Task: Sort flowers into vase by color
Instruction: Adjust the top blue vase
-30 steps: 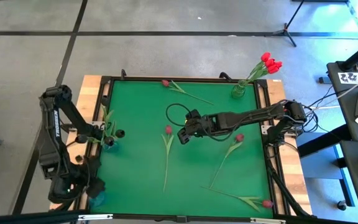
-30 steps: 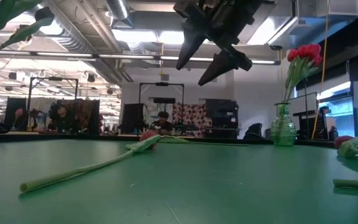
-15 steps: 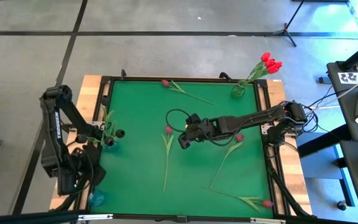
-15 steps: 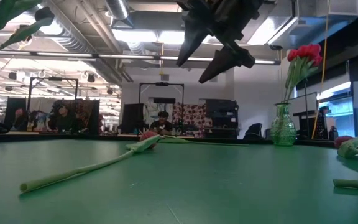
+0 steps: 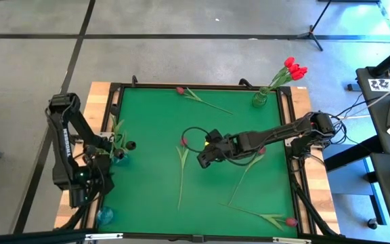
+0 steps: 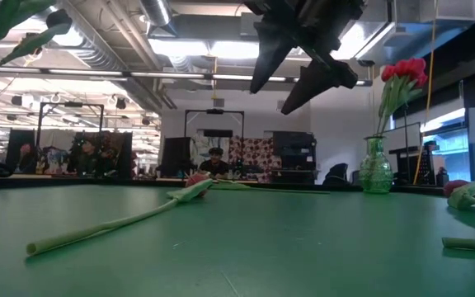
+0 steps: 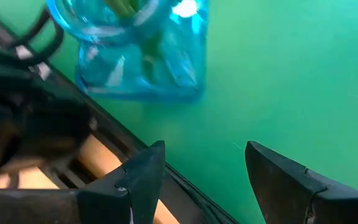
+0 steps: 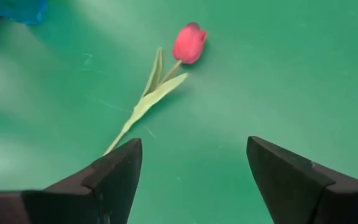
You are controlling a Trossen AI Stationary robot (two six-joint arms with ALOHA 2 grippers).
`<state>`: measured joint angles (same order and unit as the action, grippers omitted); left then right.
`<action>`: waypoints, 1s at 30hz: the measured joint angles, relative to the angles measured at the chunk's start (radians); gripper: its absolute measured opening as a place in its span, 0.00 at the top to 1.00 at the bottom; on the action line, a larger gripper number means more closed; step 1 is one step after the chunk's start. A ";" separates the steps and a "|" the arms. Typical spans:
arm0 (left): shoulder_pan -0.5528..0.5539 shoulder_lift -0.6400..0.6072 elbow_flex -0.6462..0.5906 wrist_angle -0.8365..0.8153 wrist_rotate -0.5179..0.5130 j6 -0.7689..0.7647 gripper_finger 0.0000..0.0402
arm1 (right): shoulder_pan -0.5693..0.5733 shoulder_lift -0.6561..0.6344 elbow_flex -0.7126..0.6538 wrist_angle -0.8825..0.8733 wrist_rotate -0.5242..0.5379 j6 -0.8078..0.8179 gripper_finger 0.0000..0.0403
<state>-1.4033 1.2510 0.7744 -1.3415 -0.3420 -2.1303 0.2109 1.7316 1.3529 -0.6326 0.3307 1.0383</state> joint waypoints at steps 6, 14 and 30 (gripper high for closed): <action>0.000 0.009 -0.048 -0.001 -0.044 0.041 0.46 | -0.002 0.000 0.000 -0.010 0.002 0.052 0.28; 0.000 0.026 -0.048 0.001 -0.056 0.046 0.46 | -0.002 0.000 0.000 -0.012 0.019 0.086 0.28; 0.029 0.139 -0.047 0.009 -0.134 0.039 0.46 | -0.002 0.000 0.000 -0.011 0.026 0.120 0.28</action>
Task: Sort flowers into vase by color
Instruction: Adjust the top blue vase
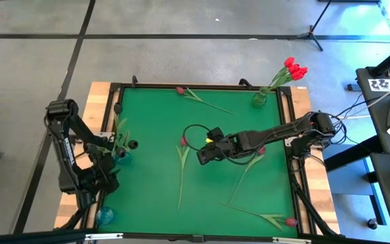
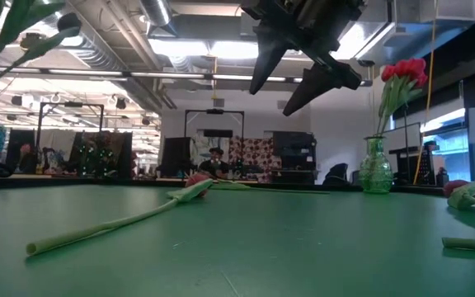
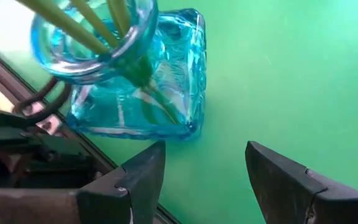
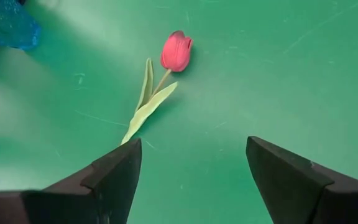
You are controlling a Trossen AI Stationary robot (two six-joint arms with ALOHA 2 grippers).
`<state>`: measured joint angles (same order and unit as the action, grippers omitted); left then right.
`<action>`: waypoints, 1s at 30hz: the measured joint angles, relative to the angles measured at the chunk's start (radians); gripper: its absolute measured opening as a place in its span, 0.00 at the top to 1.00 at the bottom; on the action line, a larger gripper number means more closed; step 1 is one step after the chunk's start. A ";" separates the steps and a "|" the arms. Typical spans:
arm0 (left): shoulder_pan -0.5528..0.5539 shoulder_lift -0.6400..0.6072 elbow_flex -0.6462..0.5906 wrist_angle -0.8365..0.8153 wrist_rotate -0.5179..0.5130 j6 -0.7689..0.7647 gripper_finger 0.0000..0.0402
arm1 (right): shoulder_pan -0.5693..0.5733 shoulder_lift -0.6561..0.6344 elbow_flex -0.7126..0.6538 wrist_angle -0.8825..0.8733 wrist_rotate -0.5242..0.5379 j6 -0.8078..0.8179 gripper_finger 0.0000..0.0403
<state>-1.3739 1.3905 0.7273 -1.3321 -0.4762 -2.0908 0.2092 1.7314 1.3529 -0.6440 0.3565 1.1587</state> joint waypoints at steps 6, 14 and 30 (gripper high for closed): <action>0.050 0.004 -0.005 -0.014 -0.030 -0.012 0.46 | 0.000 0.000 0.000 0.003 0.000 0.000 0.28; 0.146 0.007 -0.020 0.041 -0.060 -0.012 0.46 | 0.000 0.000 0.000 0.007 -0.001 -0.001 0.28; 0.326 0.013 -0.040 0.080 -0.166 0.004 0.46 | 0.020 0.000 0.000 0.006 -0.047 -0.011 0.28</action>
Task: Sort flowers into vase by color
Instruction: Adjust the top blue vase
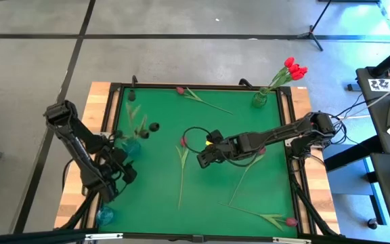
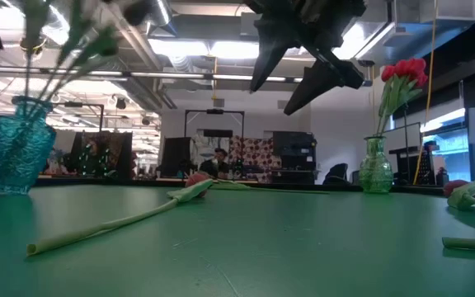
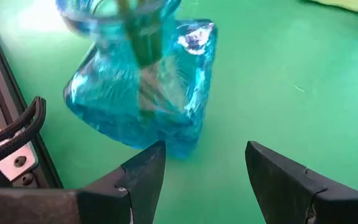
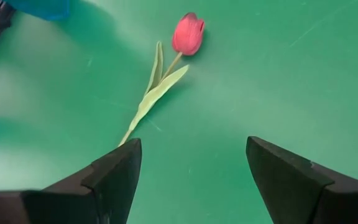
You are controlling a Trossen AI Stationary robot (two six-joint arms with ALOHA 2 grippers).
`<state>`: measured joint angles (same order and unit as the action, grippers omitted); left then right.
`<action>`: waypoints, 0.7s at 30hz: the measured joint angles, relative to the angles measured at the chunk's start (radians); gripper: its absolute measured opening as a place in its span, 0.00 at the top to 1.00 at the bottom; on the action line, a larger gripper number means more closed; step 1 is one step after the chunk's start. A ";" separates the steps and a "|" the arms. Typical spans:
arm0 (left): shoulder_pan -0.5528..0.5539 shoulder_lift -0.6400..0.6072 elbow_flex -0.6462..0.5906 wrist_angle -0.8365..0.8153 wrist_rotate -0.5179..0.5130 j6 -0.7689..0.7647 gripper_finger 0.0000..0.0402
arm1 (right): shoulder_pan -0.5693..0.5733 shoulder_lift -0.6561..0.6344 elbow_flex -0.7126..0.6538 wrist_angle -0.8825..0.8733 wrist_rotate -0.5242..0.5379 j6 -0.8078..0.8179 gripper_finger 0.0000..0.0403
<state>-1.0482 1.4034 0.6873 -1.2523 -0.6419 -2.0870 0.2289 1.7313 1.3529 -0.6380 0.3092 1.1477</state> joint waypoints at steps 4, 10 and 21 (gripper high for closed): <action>0.037 0.002 -0.016 0.036 -0.003 0.029 0.46 | 0.016 0.000 0.000 0.000 -0.004 0.000 0.28; 0.048 0.002 -0.080 0.156 0.026 0.029 0.46 | 0.028 0.000 0.000 -0.001 -0.002 0.000 0.28; 0.053 -0.007 -0.003 0.201 0.015 0.063 0.46 | 0.055 0.000 0.055 -0.131 -0.019 -0.088 0.28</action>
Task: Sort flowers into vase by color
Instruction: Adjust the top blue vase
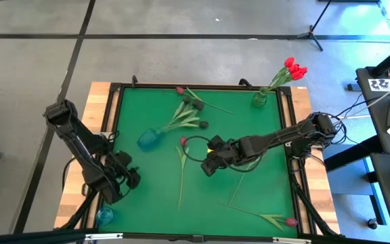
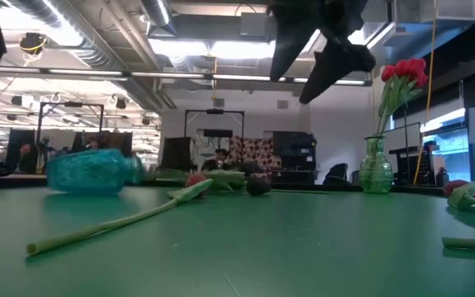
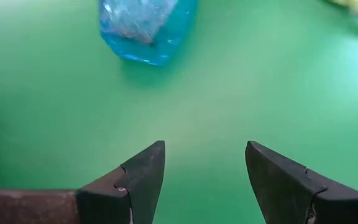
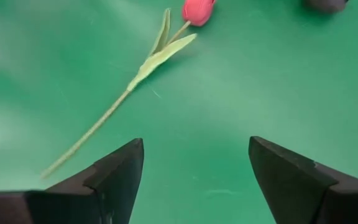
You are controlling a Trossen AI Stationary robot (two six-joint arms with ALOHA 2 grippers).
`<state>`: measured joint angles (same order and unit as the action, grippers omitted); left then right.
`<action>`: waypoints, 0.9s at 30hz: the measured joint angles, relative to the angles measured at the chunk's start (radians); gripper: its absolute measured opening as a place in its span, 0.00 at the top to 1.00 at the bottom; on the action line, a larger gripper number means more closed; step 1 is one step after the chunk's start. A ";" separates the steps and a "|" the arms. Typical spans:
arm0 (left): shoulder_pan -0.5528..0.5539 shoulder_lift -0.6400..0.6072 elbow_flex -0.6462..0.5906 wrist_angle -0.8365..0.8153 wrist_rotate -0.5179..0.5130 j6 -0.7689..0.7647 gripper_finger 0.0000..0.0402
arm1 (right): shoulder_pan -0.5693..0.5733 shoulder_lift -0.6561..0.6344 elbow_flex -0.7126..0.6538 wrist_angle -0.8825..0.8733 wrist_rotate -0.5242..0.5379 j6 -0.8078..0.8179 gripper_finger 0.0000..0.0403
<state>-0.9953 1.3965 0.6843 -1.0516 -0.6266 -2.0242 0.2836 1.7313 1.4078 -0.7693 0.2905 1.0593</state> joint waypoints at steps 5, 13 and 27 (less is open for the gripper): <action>0.052 -0.043 0.071 -0.002 -0.007 0.085 0.46 | -0.003 0.000 0.049 -0.051 0.008 -0.083 0.28; 0.326 -0.124 0.175 0.064 0.037 0.455 0.46 | -0.031 0.000 0.171 -0.113 -0.010 -0.297 0.28; 0.995 -0.126 0.196 0.271 0.467 1.085 0.46 | -0.028 -0.001 0.460 -0.498 -0.007 -0.509 0.28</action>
<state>0.0002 1.2709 0.8806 -0.7806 -0.1598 -0.9396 0.2560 1.7306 1.8682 -1.2672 0.2833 0.5501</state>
